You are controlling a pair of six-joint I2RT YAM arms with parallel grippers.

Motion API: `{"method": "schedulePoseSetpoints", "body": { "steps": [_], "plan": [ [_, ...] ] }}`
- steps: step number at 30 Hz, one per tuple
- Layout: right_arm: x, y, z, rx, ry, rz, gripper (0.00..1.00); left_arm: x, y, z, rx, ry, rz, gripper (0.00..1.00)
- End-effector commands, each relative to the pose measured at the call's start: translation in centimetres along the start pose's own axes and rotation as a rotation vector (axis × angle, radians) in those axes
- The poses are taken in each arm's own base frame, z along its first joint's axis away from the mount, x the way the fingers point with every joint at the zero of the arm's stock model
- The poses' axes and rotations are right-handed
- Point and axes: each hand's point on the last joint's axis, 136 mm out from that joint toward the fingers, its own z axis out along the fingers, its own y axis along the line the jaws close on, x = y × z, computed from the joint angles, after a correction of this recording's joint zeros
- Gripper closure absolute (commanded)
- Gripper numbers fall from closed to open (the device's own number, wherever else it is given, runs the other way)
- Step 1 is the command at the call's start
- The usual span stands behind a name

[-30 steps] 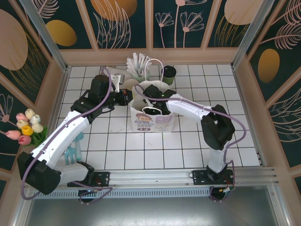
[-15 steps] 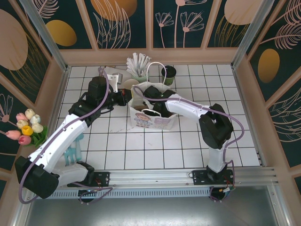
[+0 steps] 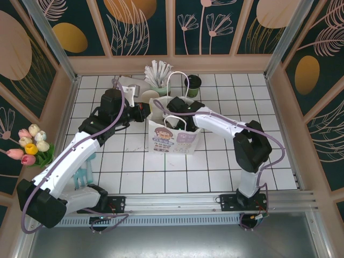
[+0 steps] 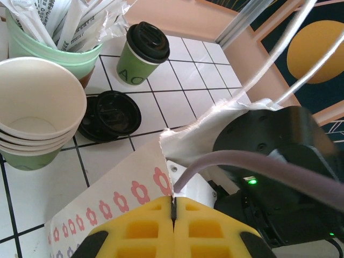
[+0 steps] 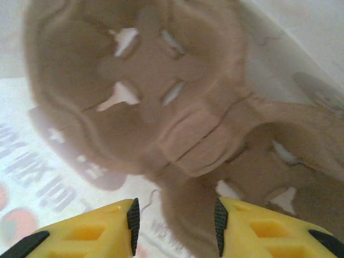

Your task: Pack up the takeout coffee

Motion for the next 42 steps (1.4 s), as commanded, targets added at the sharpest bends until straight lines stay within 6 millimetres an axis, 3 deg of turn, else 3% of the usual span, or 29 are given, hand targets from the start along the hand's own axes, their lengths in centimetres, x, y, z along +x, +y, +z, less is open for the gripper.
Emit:
{"method": "schedulePoseSetpoints", "body": {
  "steps": [1, 6, 11, 16, 21, 31, 39, 42],
  "plan": [
    [0.4, -3.0, 1.1, 0.128, 0.053, 0.011, 0.57, -1.1, -0.9, -0.4, 0.028, -0.055, 0.045, 1.00],
    [-2.3, -5.6, -0.3, 0.258, -0.053, 0.066, 0.57, -0.9, -0.6, -0.3, 0.020, -0.048, 0.043, 1.00],
    [-3.4, -1.8, -2.2, 0.085, -0.121, -0.016, 0.52, -0.7, -0.7, -0.4, 0.020, -0.036, 0.045, 1.00],
    [-4.4, 1.3, -5.7, -0.048, -0.222, -0.104, 0.41, 0.0, 0.0, 0.3, -0.010, 0.014, 0.028, 1.00],
    [-5.3, 2.5, -8.9, -0.069, -0.313, -0.199, 0.31, 0.2, 0.3, 0.6, -0.024, 0.040, 0.028, 1.00],
    [-8.4, 3.5, -18.4, -0.076, -0.585, -0.329, 0.17, 0.0, 0.0, 0.2, -0.028, 0.060, 0.068, 1.00],
    [-9.1, 3.7, -25.6, -0.100, -0.802, -0.392, 0.10, -0.2, -0.3, 0.3, -0.019, 0.066, 0.077, 1.00],
    [-8.7, 2.6, -27.9, -0.060, -0.858, -0.402, 0.09, -0.3, -0.4, 0.4, -0.017, 0.067, 0.079, 1.00]
  ]
}}
